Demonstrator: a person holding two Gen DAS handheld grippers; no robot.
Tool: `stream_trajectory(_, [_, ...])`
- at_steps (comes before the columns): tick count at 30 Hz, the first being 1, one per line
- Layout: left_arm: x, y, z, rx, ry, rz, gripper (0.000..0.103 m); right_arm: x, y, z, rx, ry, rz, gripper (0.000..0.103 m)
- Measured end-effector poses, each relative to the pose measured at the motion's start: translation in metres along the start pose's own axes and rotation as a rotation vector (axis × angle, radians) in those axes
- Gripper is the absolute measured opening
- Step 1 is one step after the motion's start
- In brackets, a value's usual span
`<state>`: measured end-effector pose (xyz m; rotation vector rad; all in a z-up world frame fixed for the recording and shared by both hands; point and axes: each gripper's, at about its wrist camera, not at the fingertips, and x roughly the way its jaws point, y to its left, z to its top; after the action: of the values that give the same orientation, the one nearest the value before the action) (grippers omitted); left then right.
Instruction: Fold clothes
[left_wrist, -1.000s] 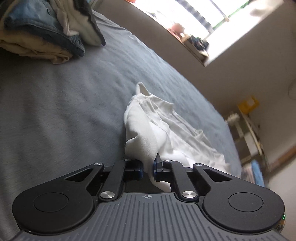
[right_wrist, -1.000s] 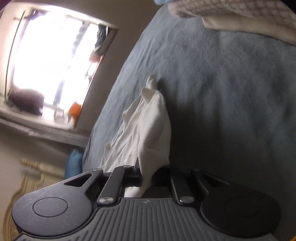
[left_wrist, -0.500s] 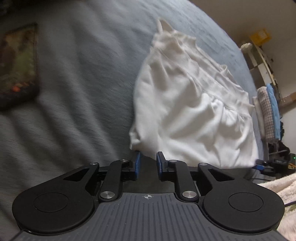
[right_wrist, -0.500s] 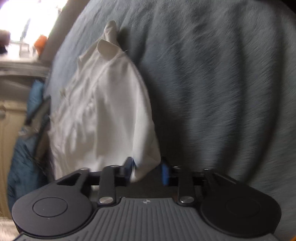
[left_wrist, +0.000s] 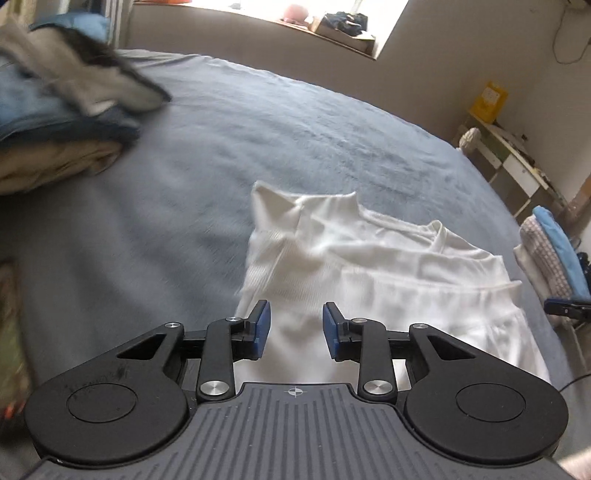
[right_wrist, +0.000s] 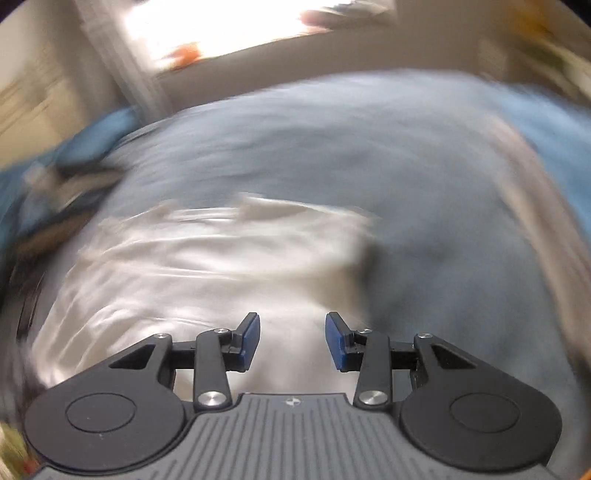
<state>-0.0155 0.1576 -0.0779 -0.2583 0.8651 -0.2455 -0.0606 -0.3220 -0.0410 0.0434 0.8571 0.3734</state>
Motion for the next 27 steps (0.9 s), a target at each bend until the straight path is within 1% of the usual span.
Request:
stream_trajectory(3, [0.017, -0.002, 0.009, -0.059, 0.010, 0.018, 0.031, 0.041, 0.058, 0.024, -0.248, 0.001, 0.093, 0.041])
stream_trajectory(6, [0.026, -0.003, 0.008, -0.067, 0.007, 0.030, 0.031, 0.076, 0.102, 0.039, -0.430, 0.023, 0.146, 0.040])
stream_trajectory(8, [0.029, -0.003, 0.007, -0.064, 0.005, 0.040, 0.031, 0.100, 0.124, 0.046, -0.521, 0.048, 0.180, 0.037])
stream_trajectory(9, [0.031, -0.002, 0.006, -0.067, 0.008, 0.038, 0.031, 0.104, 0.131, 0.044, -0.558, 0.061, 0.192, 0.037])
stream_trajectory(12, [0.036, 0.000, 0.003, -0.061, 0.011, 0.030, 0.031, 0.129, 0.153, 0.044, -0.654, 0.087, 0.209, 0.033])
stream_trajectory(13, [0.037, 0.000, 0.002, -0.055, 0.011, 0.027, 0.031, 0.137, 0.158, 0.044, -0.677, 0.092, 0.216, 0.030])
stream_trajectory(15, [0.040, 0.001, 0.000, -0.036, 0.010, 0.018, 0.031, 0.148, 0.166, 0.046, -0.713, 0.100, 0.230, 0.029])
stream_trajectory(19, [0.044, -0.001, -0.004, 0.018, 0.002, 0.011, 0.031, 0.171, 0.175, 0.050, -0.726, 0.129, 0.256, 0.024])
stream_trajectory(22, [0.046, -0.002, -0.007, 0.052, -0.007, 0.009, 0.031, 0.179, 0.177, 0.049, -0.727, 0.156, 0.277, 0.017])
stream_trajectory(25, [0.045, 0.000, -0.010, 0.057, -0.019, -0.002, 0.031, 0.180, 0.178, 0.048, -0.735, 0.162, 0.301, 0.003])
stream_trajectory(27, [0.043, 0.003, -0.010, 0.044, -0.025, -0.016, 0.031, 0.175, 0.180, 0.049, -0.741, 0.145, 0.297, 0.002])
